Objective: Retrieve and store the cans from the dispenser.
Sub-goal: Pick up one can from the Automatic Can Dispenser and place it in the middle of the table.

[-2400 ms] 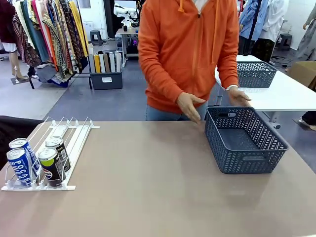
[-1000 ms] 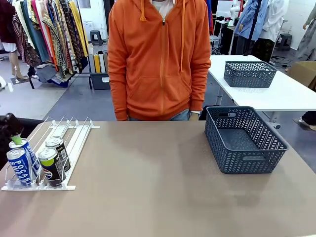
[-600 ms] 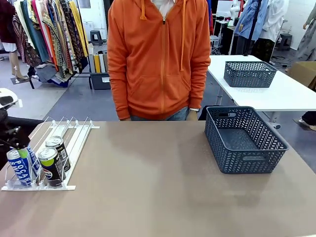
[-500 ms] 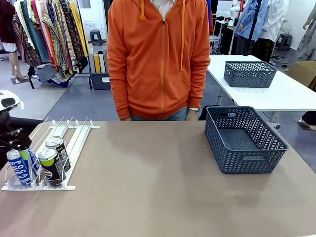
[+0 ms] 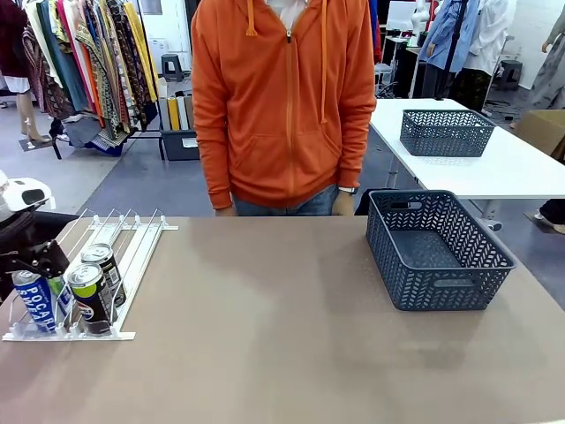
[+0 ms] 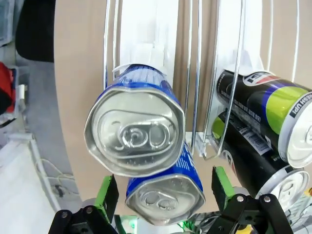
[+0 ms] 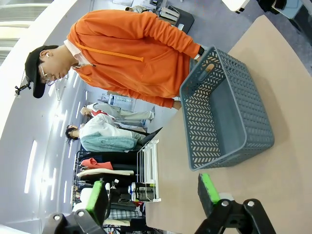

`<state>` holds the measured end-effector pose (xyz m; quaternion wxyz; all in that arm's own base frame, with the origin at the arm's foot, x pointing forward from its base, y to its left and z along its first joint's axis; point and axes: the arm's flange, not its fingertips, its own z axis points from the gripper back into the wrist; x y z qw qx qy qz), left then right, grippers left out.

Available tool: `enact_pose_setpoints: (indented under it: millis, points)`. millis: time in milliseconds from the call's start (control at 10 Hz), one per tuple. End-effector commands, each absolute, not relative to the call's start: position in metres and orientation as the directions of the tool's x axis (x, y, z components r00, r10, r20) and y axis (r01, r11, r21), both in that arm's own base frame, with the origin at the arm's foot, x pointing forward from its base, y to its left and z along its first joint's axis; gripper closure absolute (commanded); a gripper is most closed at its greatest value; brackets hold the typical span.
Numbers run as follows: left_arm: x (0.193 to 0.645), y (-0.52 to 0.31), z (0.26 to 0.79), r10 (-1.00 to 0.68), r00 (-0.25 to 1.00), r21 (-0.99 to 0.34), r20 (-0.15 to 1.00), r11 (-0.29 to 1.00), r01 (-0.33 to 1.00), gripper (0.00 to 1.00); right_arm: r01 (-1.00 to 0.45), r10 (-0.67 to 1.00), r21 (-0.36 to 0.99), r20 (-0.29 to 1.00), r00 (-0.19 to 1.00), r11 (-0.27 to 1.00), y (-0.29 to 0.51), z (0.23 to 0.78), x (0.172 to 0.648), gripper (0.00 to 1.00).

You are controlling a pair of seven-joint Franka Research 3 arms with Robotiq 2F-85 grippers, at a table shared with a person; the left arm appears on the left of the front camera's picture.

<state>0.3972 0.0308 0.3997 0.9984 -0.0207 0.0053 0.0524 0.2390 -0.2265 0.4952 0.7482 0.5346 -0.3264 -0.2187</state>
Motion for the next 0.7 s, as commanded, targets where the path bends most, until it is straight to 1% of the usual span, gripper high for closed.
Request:
enact_pose_setpoints:
  millis: [0,100,200,300,600]
  points:
    - [0.4023,0.0305,0.3987,0.135,0.991,-0.062,-0.002,0.989,-0.135,0.00,-0.055,-0.678,0.942,0.278,0.681,0.331,-0.2278,0.4978,0.2422,0.00]
    - [0.4013,0.0311,0.3986,0.138,0.990,-0.070,0.003,0.988,-0.138,0.00,-0.055,-0.678,0.942,0.278,0.681,0.331,-0.2278,0.4978,0.2422,0.00]
    - [0.4025,0.0317,0.3991,0.142,0.990,-0.067,0.014,0.988,-0.141,0.59,-0.055,-0.678,0.942,0.278,0.681,0.331,-0.2278,0.4978,0.2422,0.00]
    - [0.4026,0.0323,0.3993,0.133,0.991,-0.072,0.026,0.989,-0.131,1.00,-0.055,-0.678,0.942,0.278,0.681,0.331,-0.2278,0.4978,0.2422,0.00]
    - [0.4036,0.0304,0.3977,0.127,0.991,-0.073,0.034,0.990,-0.124,1.00,-0.055,-0.678,0.942,0.278,0.681,0.331,-0.2278,0.4978,0.2422,0.00]
